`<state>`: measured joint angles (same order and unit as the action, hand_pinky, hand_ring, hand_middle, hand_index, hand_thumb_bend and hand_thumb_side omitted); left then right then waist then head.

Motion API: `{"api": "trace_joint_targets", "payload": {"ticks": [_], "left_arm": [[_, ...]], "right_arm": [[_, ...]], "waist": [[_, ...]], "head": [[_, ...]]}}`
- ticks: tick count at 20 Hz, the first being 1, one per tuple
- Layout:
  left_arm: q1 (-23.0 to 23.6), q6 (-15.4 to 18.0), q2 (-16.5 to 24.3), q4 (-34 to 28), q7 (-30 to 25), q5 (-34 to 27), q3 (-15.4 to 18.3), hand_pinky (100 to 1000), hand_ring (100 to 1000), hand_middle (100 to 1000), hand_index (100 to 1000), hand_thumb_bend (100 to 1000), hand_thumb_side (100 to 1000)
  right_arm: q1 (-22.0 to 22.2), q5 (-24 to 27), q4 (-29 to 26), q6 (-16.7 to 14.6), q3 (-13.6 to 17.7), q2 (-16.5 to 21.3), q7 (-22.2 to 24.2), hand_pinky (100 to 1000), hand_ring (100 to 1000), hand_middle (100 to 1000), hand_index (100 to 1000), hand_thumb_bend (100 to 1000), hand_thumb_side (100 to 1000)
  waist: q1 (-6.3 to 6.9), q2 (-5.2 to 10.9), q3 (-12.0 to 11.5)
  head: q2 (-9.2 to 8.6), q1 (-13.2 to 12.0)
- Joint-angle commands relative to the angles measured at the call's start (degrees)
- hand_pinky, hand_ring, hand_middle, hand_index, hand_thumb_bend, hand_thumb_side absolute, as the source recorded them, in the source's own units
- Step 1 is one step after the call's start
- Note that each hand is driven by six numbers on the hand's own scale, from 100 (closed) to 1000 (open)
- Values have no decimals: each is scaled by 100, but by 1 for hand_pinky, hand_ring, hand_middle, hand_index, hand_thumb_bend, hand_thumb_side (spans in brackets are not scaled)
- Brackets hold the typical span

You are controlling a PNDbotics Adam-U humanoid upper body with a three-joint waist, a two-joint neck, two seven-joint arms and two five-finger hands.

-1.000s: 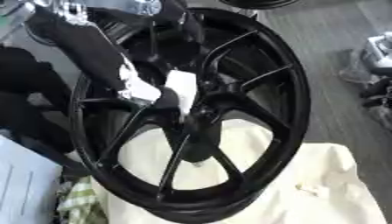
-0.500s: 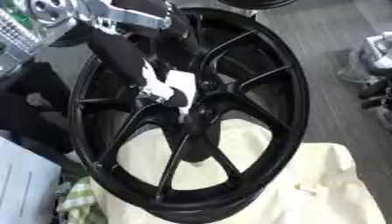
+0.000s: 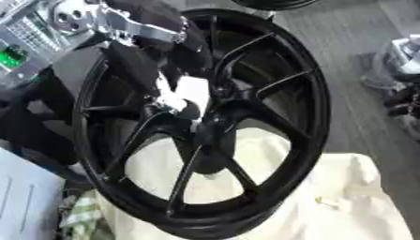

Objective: Pull the pin out of the wheel hub.

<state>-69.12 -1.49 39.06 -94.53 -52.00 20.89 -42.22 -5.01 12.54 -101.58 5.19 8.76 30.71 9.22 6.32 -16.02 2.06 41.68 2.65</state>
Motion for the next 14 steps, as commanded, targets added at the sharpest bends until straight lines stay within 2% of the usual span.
{"api": "trace_joint_targets", "payload": {"ticks": [1, 7, 14], "left_arm": [[-147, 94, 28, 59, 3, 84, 13, 958, 922, 826, 900, 551, 763], [-182, 318, -76, 249, 3, 397, -44, 957, 924, 830, 897, 616, 669], [-204, 441, -194, 405, 3, 498, -101, 941, 913, 814, 869, 579, 588]], "right_arm": [[-41, -17, -72, 3, 19, 176, 7, 601, 651, 530, 808, 100, 792], [-38, -38, -72, 3, -2, 177, 26, 602, 651, 530, 808, 100, 794], [-50, -46, -63, 9, -12, 175, 40, 602, 652, 531, 809, 100, 796]], "waist": [[-52, 102, 9], [-55, 104, 3], [-57, 105, 6]], "head": [[-71, -2], [-62, -52], [-61, -86]]}}
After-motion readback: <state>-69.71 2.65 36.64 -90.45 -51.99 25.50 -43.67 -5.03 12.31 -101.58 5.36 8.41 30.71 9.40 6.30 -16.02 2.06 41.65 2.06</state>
